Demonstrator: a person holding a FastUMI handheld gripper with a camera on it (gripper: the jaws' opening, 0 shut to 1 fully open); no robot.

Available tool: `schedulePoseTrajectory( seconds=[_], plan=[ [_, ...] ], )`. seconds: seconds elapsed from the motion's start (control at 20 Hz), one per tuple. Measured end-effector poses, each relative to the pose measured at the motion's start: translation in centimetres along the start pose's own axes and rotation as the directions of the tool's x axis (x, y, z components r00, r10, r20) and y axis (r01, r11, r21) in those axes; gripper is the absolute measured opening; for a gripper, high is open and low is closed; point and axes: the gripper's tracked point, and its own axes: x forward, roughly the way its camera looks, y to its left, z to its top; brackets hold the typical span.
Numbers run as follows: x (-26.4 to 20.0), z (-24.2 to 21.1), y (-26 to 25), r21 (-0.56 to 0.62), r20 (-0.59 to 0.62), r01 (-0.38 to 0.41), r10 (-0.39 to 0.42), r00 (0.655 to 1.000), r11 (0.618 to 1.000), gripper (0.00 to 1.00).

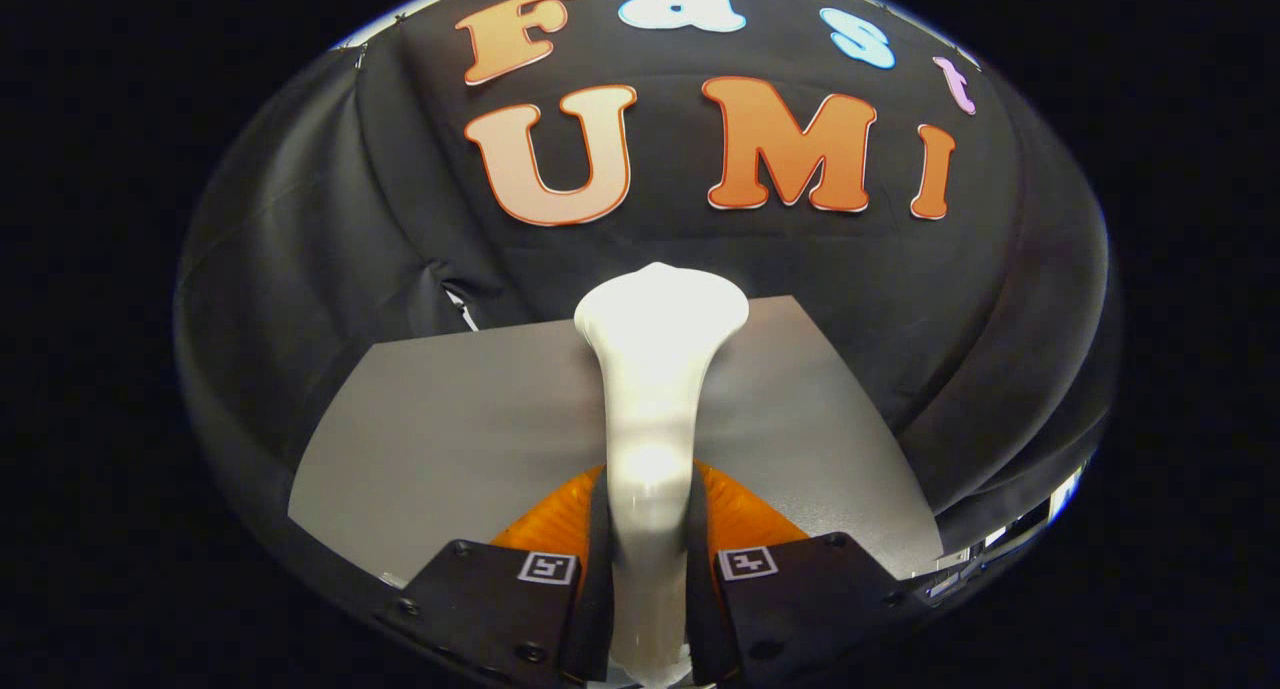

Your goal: Iron the clothes twice with a garment steamer, once on the left side and once on the right side.

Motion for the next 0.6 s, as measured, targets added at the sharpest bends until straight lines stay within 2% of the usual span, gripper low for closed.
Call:
schedulePoseTrajectory(
  seconds=[0.3,0.6],
  plan=[
    [-6.1,0.3,0.5,-0.036,0.076,-0.058,0.060,0.995,0.998,0.38],
    [-14.4,1.7,-1.2,-0.056,0.222,-0.104,0.114,0.968,0.993,0.37]
  ],
)
